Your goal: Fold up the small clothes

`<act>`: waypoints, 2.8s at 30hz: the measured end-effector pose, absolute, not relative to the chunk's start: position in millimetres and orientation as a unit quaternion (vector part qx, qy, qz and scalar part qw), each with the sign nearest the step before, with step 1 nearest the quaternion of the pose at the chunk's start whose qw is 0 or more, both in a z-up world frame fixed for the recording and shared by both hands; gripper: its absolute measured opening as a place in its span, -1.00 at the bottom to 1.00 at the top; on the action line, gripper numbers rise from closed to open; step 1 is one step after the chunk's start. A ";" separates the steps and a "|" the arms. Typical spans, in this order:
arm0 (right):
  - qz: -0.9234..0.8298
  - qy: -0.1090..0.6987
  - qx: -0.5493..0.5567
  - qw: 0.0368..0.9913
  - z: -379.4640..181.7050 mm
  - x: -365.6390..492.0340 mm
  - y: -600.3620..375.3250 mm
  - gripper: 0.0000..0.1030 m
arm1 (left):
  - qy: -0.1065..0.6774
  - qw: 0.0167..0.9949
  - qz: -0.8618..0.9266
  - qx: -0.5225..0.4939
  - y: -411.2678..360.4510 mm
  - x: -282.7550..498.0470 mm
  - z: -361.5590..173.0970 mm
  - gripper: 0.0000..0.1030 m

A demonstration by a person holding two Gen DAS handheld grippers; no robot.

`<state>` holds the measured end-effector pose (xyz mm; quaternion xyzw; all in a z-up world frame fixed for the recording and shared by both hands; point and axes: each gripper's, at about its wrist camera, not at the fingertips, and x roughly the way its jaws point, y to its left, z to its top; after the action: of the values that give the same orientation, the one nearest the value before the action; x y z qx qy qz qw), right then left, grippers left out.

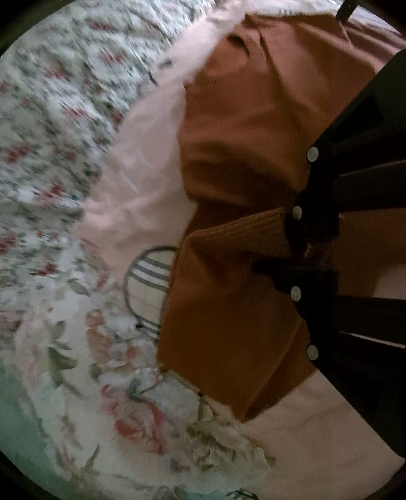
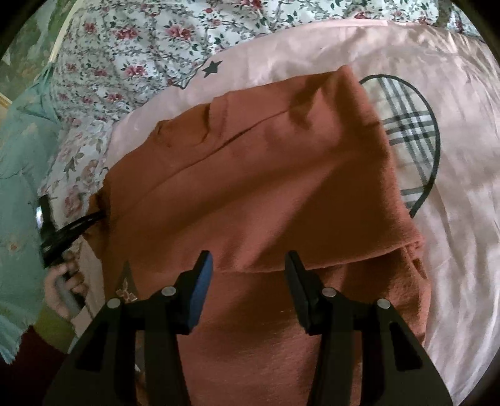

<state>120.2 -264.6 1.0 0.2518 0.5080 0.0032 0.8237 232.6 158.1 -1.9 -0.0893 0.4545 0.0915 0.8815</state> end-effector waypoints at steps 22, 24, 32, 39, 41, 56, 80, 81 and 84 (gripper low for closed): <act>-0.079 0.461 0.313 0.826 10.0 76.9 -336.9 -0.04 | 0.485 0.845 -0.221 -0.045 -151.1 235.8 -9.7 -0.85; -0.084 0.459 0.317 0.826 10.4 73.2 -343.6 -0.04 | 0.501 0.836 -0.223 -0.034 -163.9 247.9 -27.6 -0.83; -0.057 0.461 0.317 0.827 9.0 85.4 -337.3 -0.03 | 0.536 0.813 -0.220 -0.050 -136.1 228.7 -38.8 -0.15; -0.003 0.481 0.294 0.826 -2.9 129.5 -301.6 0.22 | 0.528 0.838 -0.124 -0.060 -29.2 173.1 -17.2 -0.10; 0.002 0.485 0.280 0.829 -6.1 141.5 -293.3 0.28 | 0.527 0.846 -0.059 -0.058 11.8 160.0 -17.5 -0.10; 0.031 0.480 0.301 0.823 -1.4 179.3 -278.4 -0.91 | 0.521 0.845 0.105 -0.063 122.7 196.0 -47.5 -0.24; 0.119 0.482 0.190 0.847 43.6 222.9 -219.3 0.49 | 0.499 0.855 0.114 -0.082 117.8 172.7 -52.0 -0.59; 0.161 0.486 0.196 0.836 41.6 242.6 -198.1 0.49 | 0.498 0.855 0.114 -0.088 118.9 171.3 -51.5 -0.59; 0.266 0.498 0.225 0.794 24.3 302.4 -140.6 0.49 | 0.497 0.854 0.114 -0.103 122.2 171.4 -50.6 -0.59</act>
<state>302.4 -140.6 24.3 0.2252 0.4978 0.2661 0.7942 171.4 122.2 -50.6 -0.1034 0.4971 0.1145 0.8539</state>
